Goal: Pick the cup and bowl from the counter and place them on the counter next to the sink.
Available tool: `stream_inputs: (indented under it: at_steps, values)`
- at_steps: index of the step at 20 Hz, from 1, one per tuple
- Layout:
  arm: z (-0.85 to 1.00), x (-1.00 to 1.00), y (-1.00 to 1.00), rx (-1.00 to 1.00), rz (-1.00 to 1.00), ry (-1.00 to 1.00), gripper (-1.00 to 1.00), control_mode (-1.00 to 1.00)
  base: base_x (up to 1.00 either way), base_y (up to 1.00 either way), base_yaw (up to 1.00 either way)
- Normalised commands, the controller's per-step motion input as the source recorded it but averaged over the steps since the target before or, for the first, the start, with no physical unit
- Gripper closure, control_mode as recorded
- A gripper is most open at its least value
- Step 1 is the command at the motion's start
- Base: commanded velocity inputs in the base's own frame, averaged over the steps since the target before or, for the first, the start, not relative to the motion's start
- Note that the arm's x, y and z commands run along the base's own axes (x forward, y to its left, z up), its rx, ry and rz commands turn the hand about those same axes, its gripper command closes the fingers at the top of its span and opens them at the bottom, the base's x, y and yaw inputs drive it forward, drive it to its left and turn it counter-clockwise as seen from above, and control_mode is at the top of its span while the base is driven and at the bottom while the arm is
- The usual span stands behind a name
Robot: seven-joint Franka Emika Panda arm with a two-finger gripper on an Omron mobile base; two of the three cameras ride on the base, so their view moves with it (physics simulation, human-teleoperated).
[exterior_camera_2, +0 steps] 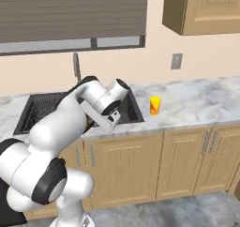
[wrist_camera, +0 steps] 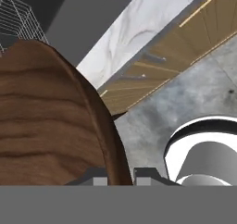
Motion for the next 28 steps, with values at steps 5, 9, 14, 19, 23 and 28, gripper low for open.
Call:
stream_inputs:
  at_steps: [5,9,14,19,23,28]
  values:
    - [0.00,0.00,0.00,0.00,0.00,0.00,1.00,1.00,0.09,0.84,0.32]
    - [0.00,0.00,0.00,0.00,0.00,0.00,1.00,1.00,0.56,0.60,0.21]
    - [0.00,0.00,0.00,0.00,0.00,0.00,1.00,1.00,0.90,0.39,0.01]
    - [0.00,0.00,0.00,0.00,0.00,0.00,1.00,1.00,0.13,0.15,-0.01]
    - [0.00,0.00,0.00,0.00,0.00,0.00,1.00,1.00,0.00,0.00,0.00]
    - [0.00,0.00,0.02,0.00,0.00,0.00,1.00,-1.00,0.00,0.00,0.00]
